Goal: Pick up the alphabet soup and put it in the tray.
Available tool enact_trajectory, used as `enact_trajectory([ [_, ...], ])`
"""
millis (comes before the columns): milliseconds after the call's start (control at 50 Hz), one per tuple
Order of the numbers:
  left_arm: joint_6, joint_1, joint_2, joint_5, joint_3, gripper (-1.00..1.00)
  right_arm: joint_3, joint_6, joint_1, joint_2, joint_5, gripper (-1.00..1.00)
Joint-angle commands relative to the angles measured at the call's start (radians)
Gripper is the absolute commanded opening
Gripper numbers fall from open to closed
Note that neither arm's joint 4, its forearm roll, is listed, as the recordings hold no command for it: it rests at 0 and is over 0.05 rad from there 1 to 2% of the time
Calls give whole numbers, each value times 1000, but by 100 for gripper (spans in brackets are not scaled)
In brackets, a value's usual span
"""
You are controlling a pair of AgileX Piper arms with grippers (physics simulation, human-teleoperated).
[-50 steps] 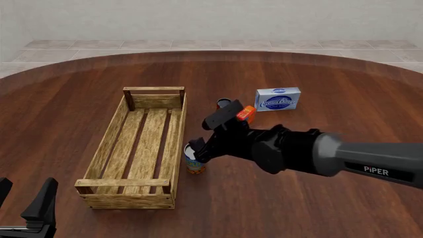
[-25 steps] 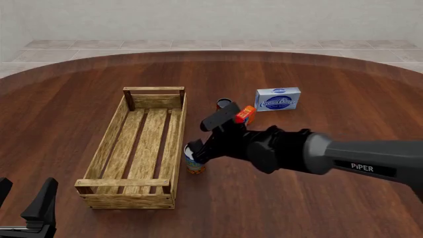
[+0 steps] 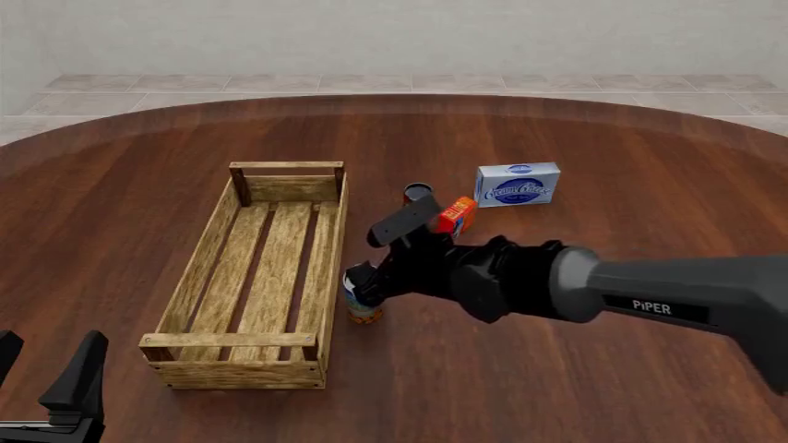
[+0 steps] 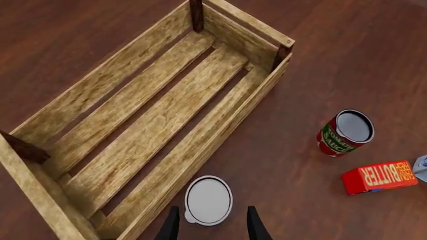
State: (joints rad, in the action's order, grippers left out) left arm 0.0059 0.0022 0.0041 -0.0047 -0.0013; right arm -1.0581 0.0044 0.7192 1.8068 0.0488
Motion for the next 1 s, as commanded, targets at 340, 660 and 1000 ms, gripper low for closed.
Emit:
enact_trajectory([
  [340, 0, 2, -2, 3, -1, 100, -17, 3, 3, 50, 4, 100],
  [660, 0, 2, -2, 3, -1, 100, -29, 13, 10, 65, 4, 100],
  [1000, 0, 2, -2, 3, -1, 100, -53, 12, 6, 95, -13, 100],
])
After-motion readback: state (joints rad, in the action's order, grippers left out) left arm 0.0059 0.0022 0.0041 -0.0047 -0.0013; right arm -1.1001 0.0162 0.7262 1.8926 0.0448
